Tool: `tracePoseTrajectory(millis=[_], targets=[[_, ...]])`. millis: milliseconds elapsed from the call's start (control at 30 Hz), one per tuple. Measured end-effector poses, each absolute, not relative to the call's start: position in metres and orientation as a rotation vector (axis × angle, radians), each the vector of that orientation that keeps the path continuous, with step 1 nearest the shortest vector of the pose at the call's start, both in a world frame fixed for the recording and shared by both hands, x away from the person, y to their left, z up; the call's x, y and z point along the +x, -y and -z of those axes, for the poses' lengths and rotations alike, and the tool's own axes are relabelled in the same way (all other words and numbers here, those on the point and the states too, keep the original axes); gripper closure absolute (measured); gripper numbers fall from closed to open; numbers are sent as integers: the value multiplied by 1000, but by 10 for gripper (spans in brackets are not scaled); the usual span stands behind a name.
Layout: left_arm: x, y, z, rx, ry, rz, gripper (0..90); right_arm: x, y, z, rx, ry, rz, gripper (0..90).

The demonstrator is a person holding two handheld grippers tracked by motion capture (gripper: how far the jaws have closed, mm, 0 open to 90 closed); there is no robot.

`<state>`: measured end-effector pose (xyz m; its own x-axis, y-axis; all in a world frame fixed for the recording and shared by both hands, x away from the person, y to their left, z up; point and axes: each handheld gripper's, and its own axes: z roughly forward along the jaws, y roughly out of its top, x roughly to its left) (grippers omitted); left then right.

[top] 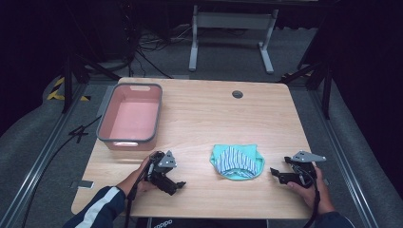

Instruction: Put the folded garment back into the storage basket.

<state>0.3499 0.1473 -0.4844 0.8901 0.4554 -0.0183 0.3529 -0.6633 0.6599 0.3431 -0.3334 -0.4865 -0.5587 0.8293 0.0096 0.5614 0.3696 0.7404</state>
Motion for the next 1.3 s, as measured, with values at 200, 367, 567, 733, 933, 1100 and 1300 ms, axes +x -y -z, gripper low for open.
tracePoseTrajectory(millis=[200, 367, 567, 733, 933, 1100, 1300], targets=[[350, -147, 484, 2361, -577, -195, 0, 343, 333, 486, 1218, -2268, -1011, 202], [349, -147, 484, 2360, -577, -198, 6, 343, 333, 486, 1226, -2263, -1010, 202], [351, -144, 482, 2370, -612, -215, 11, 344, 332, 485, 1238, -2267, -988, 198], [356, -142, 474, 2351, -574, -141, 239, 345, 331, 481, 1254, -2280, -976, 290], [364, -124, 462, 2322, -592, -184, 228, 343, 326, 474, 1239, -2302, -1033, 301], [369, -102, 459, 2349, -554, -225, 227, 343, 316, 465, 1197, -2311, -1063, 322], [384, -79, 456, 2326, -593, -247, 248, 354, 301, 457, 1164, -2310, -1094, 363]])
